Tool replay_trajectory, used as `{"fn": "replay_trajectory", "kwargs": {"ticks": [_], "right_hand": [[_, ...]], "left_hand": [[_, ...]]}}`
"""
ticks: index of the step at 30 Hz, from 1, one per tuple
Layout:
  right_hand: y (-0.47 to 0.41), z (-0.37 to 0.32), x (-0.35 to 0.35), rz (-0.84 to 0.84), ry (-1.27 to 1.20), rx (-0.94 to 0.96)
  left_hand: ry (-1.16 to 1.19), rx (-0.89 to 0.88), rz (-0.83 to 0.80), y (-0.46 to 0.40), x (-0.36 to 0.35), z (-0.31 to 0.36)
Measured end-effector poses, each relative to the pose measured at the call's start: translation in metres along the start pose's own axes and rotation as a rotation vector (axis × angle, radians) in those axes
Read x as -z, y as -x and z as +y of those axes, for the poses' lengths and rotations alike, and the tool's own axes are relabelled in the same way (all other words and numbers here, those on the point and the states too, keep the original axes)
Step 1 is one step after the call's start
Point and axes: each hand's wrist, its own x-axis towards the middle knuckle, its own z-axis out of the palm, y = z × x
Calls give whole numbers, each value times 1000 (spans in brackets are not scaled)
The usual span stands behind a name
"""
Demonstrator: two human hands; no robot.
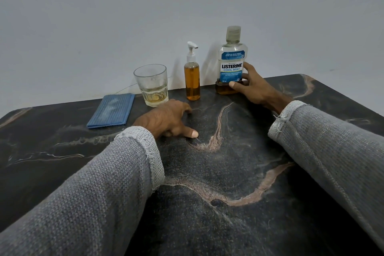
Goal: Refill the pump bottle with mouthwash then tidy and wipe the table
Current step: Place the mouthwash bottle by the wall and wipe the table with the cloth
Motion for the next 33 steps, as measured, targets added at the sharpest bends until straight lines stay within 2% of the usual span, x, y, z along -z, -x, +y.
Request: {"fn": "replay_trajectory", "kwargs": {"ticks": [7,13,18,22,26,33], "right_hand": [[22,-1,2,140,-43,-50],[71,-18,-1,133,-83,-98],[112,-45,-34,144,2,-67],[131,-81,-83,10,164,0],[131,-122,-143,-113,390,141],[98,-165,-226,-149,703,340]], "left_hand": [[-1,-26,56,11,-4,-2],[103,-111,165,57,-24,-20],[106,5,233,108,-23,-64],[68,100,233,142,-13,-101],[40,148,136,165,-11,-133],[34,139,119,166,-19,-149]]}}
